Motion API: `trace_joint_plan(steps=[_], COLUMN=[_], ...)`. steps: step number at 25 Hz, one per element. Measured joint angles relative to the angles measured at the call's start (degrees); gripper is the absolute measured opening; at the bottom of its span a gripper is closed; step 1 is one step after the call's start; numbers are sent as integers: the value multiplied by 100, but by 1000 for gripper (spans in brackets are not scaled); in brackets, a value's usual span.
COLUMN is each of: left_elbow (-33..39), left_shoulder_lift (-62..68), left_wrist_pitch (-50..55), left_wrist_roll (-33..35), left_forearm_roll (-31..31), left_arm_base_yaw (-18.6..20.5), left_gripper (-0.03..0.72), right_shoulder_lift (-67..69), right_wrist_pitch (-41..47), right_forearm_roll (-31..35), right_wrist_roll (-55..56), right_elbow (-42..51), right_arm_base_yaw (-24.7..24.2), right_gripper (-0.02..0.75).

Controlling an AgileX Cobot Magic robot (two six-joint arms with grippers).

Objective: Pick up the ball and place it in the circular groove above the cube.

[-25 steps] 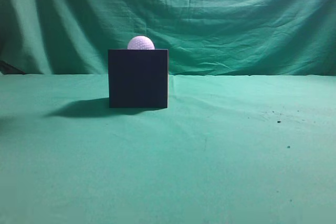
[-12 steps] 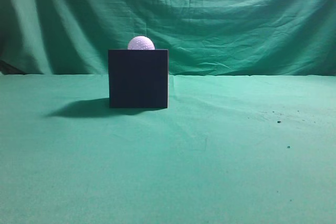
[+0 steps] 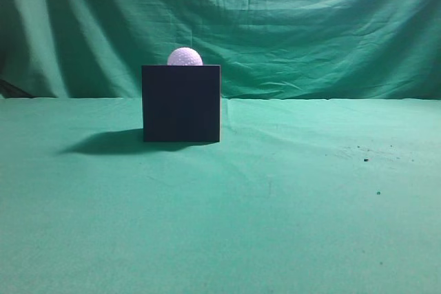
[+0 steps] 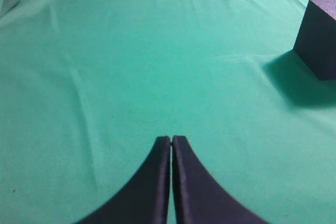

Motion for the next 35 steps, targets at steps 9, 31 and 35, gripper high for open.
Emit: trace_joint_plan(steps=[9, 31, 35], left_elbow=[0, 0, 0], left_shoulder_lift=[0, 0, 0], left_wrist_pitch=[0, 0, 0], left_wrist_roll=[0, 0, 0], left_forearm_roll=[0, 0, 0], left_arm_base_yaw=[0, 0, 0], left_gripper=[0, 0, 0], right_shoulder_lift=[-2639, -6018, -6225], right_wrist_pitch=[-996, -4405, -4440], right_forearm_roll=[449, 135, 179], right_wrist_roll=[-18, -598, -598], right_elbow=[2041, 6526, 7055], right_arm_base_yaw=[0, -3022, -3433], right_gripper=[0, 0, 0])
